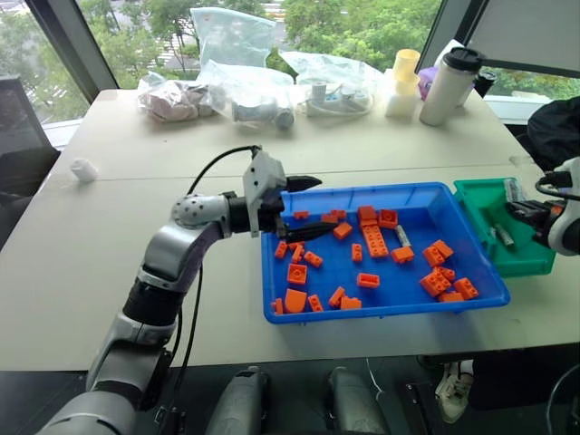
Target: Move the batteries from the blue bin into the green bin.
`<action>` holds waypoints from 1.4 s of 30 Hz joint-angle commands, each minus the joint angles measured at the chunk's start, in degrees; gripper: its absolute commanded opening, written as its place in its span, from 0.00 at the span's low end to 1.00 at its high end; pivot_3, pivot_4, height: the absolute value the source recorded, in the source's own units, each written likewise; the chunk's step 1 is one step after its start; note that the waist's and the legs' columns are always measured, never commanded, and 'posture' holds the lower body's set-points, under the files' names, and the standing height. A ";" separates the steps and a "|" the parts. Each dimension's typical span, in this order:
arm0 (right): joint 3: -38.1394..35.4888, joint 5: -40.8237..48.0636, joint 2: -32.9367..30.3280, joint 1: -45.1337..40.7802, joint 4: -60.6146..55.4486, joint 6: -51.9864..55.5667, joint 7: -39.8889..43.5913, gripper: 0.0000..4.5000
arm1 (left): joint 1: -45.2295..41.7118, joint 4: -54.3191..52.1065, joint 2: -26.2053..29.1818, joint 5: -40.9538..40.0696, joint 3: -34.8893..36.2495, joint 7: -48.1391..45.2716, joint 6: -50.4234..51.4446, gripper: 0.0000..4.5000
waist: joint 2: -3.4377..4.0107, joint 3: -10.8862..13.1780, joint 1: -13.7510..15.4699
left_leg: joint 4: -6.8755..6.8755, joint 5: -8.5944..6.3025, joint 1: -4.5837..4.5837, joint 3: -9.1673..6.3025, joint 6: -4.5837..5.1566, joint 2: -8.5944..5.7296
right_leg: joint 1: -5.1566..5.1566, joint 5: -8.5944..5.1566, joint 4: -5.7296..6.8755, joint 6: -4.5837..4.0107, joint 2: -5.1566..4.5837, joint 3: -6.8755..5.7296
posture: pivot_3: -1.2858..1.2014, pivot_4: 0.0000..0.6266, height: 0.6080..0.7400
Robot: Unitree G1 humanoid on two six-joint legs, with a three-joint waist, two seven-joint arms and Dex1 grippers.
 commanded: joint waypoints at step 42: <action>26.56 2.33 8.25 -6.42 -2.73 0.82 -0.55 0.74 | 9.52 -9.50 13.30 6.89 -3.12 -3.16 2.71 1.00 | 0.00 0.00 -1.10 | -0.06 0.00 -0.03 -0.03 0.01 -0.01 | -0.08 0.00 0.01 0.00 0.00 0.01 | 0.52 0.24 1.00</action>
